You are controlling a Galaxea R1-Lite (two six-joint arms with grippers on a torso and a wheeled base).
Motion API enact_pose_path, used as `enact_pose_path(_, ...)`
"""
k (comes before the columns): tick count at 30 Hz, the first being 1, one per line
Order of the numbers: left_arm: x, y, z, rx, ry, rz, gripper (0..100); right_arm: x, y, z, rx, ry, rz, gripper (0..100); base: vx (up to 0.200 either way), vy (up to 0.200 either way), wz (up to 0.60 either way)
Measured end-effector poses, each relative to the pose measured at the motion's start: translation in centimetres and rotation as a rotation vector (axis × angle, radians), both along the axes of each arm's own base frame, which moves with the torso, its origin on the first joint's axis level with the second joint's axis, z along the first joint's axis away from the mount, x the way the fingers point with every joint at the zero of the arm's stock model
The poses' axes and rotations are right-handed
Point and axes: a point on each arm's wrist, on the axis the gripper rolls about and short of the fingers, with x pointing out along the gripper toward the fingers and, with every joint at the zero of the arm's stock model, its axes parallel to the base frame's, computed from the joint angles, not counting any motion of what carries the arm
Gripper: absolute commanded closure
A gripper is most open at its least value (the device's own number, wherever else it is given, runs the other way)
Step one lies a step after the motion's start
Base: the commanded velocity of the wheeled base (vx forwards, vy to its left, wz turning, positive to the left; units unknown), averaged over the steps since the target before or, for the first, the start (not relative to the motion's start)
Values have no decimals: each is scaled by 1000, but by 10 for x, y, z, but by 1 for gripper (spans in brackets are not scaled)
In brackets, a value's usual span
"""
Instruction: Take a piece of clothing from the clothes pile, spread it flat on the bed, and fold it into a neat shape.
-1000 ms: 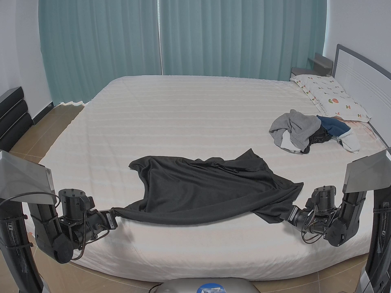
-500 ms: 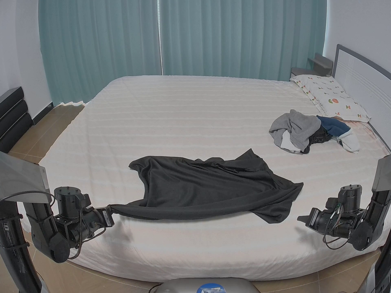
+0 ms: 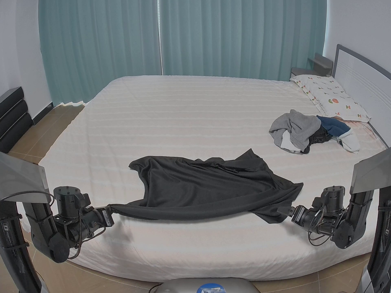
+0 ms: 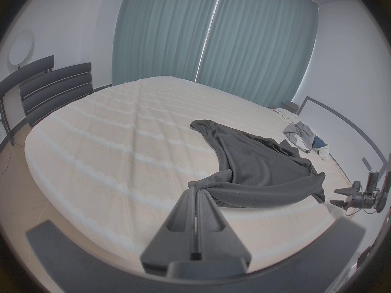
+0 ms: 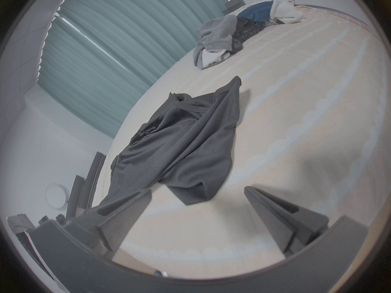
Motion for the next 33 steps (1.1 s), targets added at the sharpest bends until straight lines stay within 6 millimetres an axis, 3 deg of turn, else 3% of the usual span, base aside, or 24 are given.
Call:
enact_pose_path(11, 0, -2, -3, -5, 14, -6, 100, 20, 12, -20, 9, 8, -22, 0, 0, 0, 0)
enact_pose_path(33, 1, -3, -9, -2, 34, -8, 100, 33, 24, -30, 16, 1, -59, 0, 0, 0, 0)
